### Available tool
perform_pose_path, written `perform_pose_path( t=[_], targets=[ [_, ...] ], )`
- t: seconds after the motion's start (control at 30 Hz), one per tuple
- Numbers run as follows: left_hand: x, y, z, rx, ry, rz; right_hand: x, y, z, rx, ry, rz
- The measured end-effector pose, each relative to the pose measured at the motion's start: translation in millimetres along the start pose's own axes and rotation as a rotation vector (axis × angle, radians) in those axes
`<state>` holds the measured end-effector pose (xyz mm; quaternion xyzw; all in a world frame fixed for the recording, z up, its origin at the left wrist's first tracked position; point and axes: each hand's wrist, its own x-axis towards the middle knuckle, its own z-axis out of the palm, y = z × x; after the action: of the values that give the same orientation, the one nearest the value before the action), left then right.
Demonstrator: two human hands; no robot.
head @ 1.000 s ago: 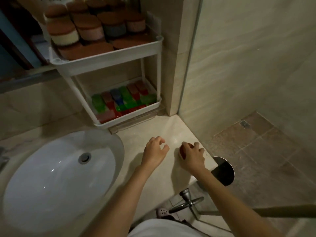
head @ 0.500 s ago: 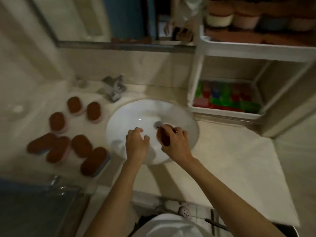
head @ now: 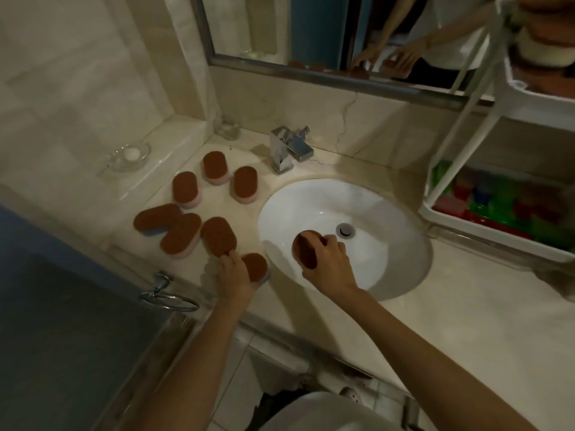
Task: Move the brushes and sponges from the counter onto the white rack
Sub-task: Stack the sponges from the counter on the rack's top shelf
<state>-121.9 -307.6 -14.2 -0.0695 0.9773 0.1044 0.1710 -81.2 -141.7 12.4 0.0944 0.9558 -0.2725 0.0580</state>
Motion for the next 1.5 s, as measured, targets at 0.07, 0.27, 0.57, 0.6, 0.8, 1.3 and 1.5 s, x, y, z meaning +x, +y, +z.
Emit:
perform_pose_path(
  t=[0.07, 0.27, 0.57, 0.6, 0.8, 1.3, 1.5],
  targets=[
    [-4, 1, 1, 0.042, -0.035, 0.025, 0, 2, -2, -0.008, 0.010, 0.015],
    [-17, 27, -10, -0.057, -0.040, 0.095, -5, 17, -34, -0.016, 0.136, 0.064],
    [-46, 174, -108, -0.179, 0.172, 0.653, -23, 69, -177, -0.097, 0.517, 0.149],
    [-53, 192, -117, -0.173, 0.195, 0.723, -30, 77, -196, -0.106, 0.562, 0.155],
    [-98, 287, -160, -0.177, 0.298, 1.069, -69, 105, -286, -0.190, 0.714, 0.112],
    [-116, 440, -197, -0.077, 0.156, 1.271, -63, 188, -399, -0.241, 0.696, 0.132],
    [-108, 449, -184, -0.020, 0.122, 1.253, -53, 197, -398, -0.312, 0.652, 0.107]
  ],
)
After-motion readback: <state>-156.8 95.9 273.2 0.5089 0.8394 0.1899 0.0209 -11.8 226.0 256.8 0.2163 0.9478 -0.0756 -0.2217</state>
